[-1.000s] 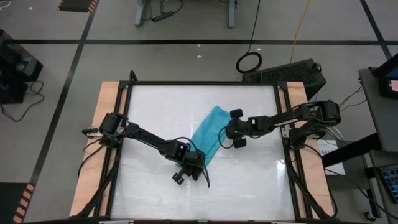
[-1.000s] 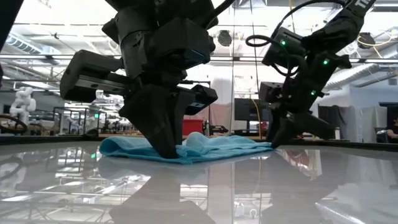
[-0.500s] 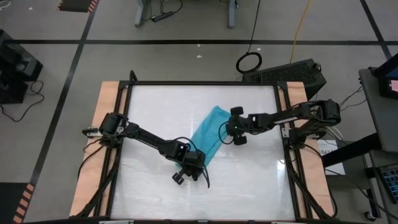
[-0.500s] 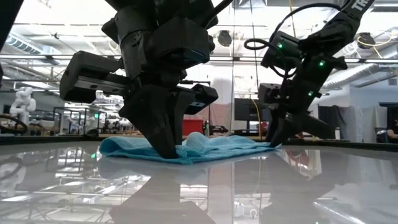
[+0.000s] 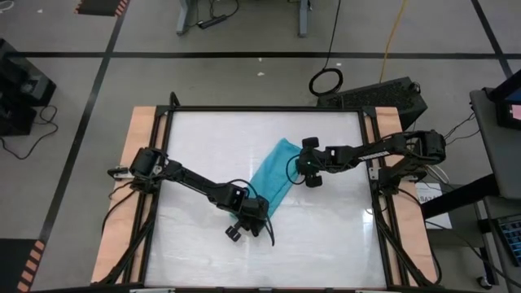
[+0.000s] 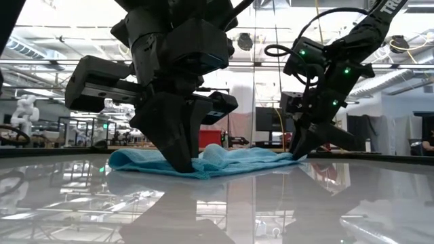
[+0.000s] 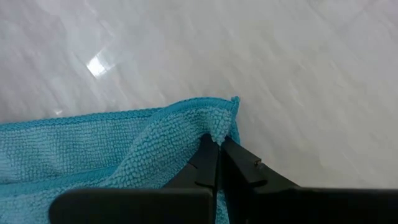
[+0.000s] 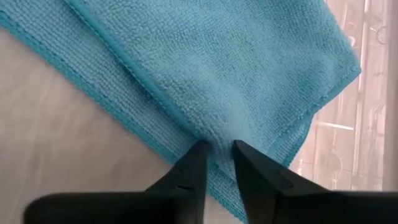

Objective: Roll towel
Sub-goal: Roll the blue towel

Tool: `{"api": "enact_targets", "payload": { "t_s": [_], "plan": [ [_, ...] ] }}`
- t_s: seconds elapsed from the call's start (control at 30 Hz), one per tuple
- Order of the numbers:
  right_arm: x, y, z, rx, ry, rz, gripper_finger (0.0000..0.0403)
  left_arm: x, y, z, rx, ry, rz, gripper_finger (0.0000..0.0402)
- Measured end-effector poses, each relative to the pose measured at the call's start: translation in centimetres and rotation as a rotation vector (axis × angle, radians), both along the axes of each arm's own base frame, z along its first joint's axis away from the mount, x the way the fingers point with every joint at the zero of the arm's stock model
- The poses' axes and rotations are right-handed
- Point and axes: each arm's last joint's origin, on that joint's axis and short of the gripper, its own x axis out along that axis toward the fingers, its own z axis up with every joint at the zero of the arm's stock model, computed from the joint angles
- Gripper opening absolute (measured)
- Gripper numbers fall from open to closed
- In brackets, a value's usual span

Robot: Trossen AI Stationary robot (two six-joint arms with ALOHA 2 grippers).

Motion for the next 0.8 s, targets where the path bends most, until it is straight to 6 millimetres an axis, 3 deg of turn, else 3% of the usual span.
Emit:
{"api": "enact_targets", "payload": {
  "t_s": [0.17, 0.43, 0.8],
  "plan": [
    [0.1, 0.0, 0.1, -0.010, -0.005, 0.015, 0.0007, 0.0, 0.0, 0.0, 0.001, 0.000, 0.001, 0.0014],
    [0.0, -0.1, 0.3, -0.042, -0.002, -0.010, 0.0001, 0.0, 0.0, 0.0, 0.001, 0.000, 0.002, 0.0014],
    [-0.6, -1.1, 2.5, -0.142, 0.116, -0.108, 0.0000, 0.0, 0.0, 0.0, 0.000, -0.003, 0.003, 0.0014]
  ]
}}
